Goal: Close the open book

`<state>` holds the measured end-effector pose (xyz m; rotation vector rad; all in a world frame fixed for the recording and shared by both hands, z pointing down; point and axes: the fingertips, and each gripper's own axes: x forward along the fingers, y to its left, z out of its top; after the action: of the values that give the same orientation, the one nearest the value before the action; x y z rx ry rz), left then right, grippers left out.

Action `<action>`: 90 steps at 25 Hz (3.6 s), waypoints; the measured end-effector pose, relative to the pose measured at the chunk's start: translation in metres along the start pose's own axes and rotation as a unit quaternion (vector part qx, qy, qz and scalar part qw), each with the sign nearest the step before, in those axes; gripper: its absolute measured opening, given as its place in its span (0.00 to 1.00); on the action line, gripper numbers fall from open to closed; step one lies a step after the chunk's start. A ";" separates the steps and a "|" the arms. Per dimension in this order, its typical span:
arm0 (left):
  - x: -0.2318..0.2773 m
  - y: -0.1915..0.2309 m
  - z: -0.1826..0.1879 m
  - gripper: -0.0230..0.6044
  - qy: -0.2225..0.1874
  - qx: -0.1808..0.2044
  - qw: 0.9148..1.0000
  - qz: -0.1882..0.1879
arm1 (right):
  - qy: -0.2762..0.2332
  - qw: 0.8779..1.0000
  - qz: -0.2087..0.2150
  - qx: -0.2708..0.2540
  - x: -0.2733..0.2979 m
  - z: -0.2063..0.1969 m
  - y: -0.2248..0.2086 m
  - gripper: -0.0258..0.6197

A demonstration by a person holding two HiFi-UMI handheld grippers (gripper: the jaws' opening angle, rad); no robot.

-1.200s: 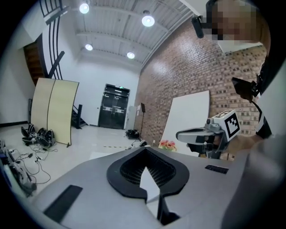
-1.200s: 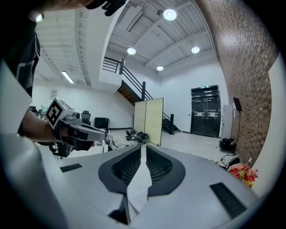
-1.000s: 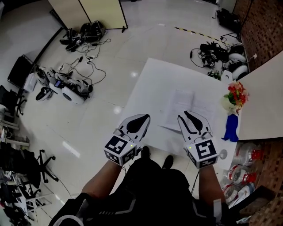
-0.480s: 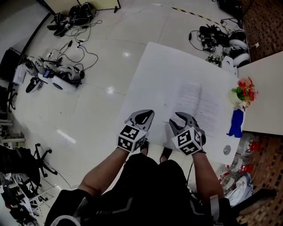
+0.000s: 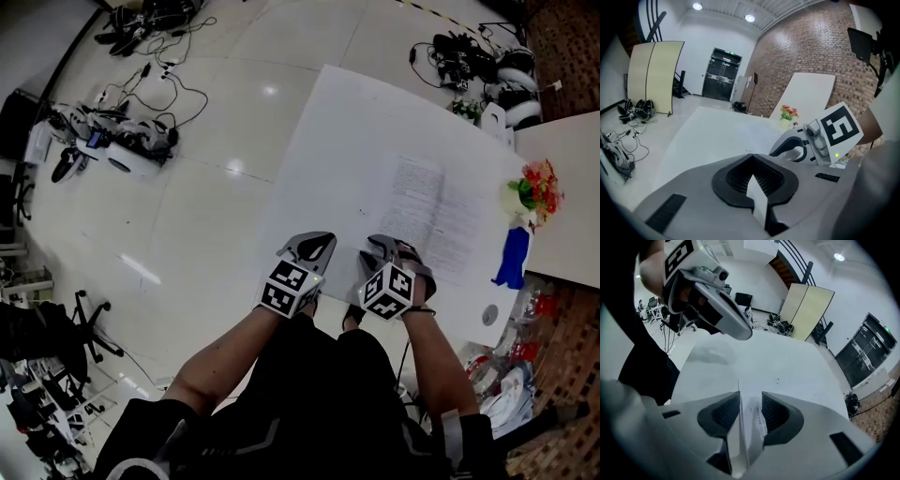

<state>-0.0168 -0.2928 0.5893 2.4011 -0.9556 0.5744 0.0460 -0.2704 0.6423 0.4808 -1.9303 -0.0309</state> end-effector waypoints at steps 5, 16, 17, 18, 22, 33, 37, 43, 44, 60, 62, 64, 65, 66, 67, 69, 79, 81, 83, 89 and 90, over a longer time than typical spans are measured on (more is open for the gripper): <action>-0.006 -0.004 0.004 0.03 -0.007 -0.003 1.000 -0.006 | 0.006 1.000 0.000 0.000 0.007 -0.003 0.001 0.20; -0.009 -0.009 0.006 0.03 -0.009 0.004 1.000 -0.017 | 0.006 1.000 0.018 0.014 0.007 -0.001 0.003 0.12; -0.009 -0.009 0.006 0.03 -0.009 0.004 1.000 -0.017 | 0.005 1.000 0.017 0.016 0.006 -0.001 0.003 0.09; -0.009 -0.009 0.006 0.03 -0.009 0.004 1.000 -0.017 | 0.006 1.000 0.016 0.017 0.006 -0.002 0.004 0.09; -0.009 -0.011 0.004 0.03 -0.008 0.005 1.000 -0.016 | 0.006 1.000 0.012 0.015 0.008 -0.003 0.005 0.07; -0.015 -0.016 0.007 0.03 -0.014 0.007 1.000 -0.016 | -0.025 0.998 0.012 0.054 -0.009 0.011 0.009 0.04; -0.017 -0.019 0.011 0.03 -0.016 0.011 1.000 -0.017 | -0.036 0.997 0.012 0.072 -0.015 0.014 0.006 0.04; -0.018 -0.025 0.015 0.03 -0.017 0.014 1.000 -0.020 | -0.042 0.996 0.020 0.080 -0.021 0.011 0.007 0.04; -0.019 -0.026 0.016 0.03 -0.019 0.015 0.999 -0.022 | -0.047 0.995 0.016 0.086 -0.023 0.013 0.005 0.04; -0.024 -0.027 0.032 0.03 -0.028 0.023 0.999 -0.025 | -0.148 0.964 -0.014 0.221 -0.065 0.026 -0.019 0.04; -0.024 -0.030 0.034 0.03 -0.030 0.024 0.999 -0.027 | -0.160 0.956 -0.026 0.243 -0.074 0.025 -0.024 0.04; -0.023 -0.032 0.036 0.03 -0.031 0.026 0.999 -0.029 | -0.171 0.949 -0.037 0.264 -0.082 0.022 -0.029 0.04; -0.023 -0.034 0.037 0.03 -0.031 0.027 0.999 -0.030 | -0.176 0.944 -0.042 0.274 -0.086 0.020 -0.030 0.04; -0.022 -0.036 0.037 0.03 -0.031 0.029 0.999 -0.032 | -0.182 0.940 -0.047 0.284 -0.092 0.019 -0.031 0.04; -0.022 -0.038 0.038 0.03 -0.031 0.030 0.998 -0.035 | -0.189 0.936 -0.054 0.291 -0.098 0.017 -0.032 0.04; -0.020 -0.043 0.041 0.03 -0.032 0.033 0.998 -0.040 | -0.202 0.930 -0.067 0.298 -0.109 0.016 -0.033 0.04; -0.001 -0.074 0.051 0.03 -0.027 0.057 0.996 -0.070 | -0.271 0.880 -0.134 0.367 -0.159 -0.012 -0.049 0.04; 0.003 -0.079 0.052 0.03 -0.026 0.059 0.995 -0.074 | -0.280 0.868 -0.144 0.384 -0.166 -0.021 -0.052 0.04; 0.006 -0.085 0.055 0.03 -0.028 0.061 0.995 -0.078 | -0.290 0.855 -0.153 0.402 -0.174 -0.030 -0.054 0.04; 0.012 -0.098 0.057 0.03 -0.021 0.074 0.993 -0.086 | -0.304 0.821 -0.186 0.445 -0.193 -0.065 -0.057 0.04; 0.012 -0.099 0.057 0.03 -0.019 0.077 0.993 -0.086 | -0.308 0.813 -0.192 0.456 -0.195 -0.074 -0.059 0.04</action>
<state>0.0741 -0.2690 0.5229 2.6082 -0.7322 0.5564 0.1937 -0.2422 0.4858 1.6734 -2.3561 0.5733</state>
